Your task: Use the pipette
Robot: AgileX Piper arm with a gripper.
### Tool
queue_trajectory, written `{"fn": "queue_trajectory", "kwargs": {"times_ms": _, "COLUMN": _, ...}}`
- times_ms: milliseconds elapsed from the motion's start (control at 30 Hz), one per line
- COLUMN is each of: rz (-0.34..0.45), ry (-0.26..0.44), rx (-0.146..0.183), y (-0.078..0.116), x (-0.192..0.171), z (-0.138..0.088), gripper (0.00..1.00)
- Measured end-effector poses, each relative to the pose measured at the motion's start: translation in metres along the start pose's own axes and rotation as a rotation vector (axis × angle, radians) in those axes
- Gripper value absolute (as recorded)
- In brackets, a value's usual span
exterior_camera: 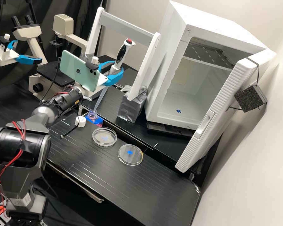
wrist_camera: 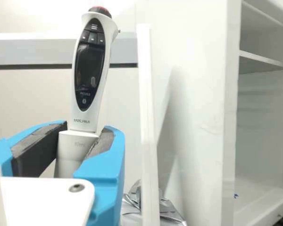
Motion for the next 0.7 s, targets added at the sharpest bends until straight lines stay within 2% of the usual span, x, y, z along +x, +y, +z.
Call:
{"fn": "queue_trajectory", "kwargs": {"times_ms": 133, "rz": 0.024, "ry": -0.013, "rx": 0.008, "y": 0.0005, "x": 0.0006, "z": 0.0019, "gripper": 0.0}}
{"fn": "queue_trajectory", "kwargs": {"times_ms": 400, "rz": 0.079, "ry": -0.008, "rx": 0.044, "y": 0.0048, "x": -0.0006, "z": 0.0005, "gripper": 0.0}}
{"fn": "queue_trajectory", "kwargs": {"times_ms": 700, "rz": 0.048, "ry": -0.003, "rx": 0.063, "y": -0.0027, "x": -0.0064, "z": -0.0013, "gripper": 0.0}}
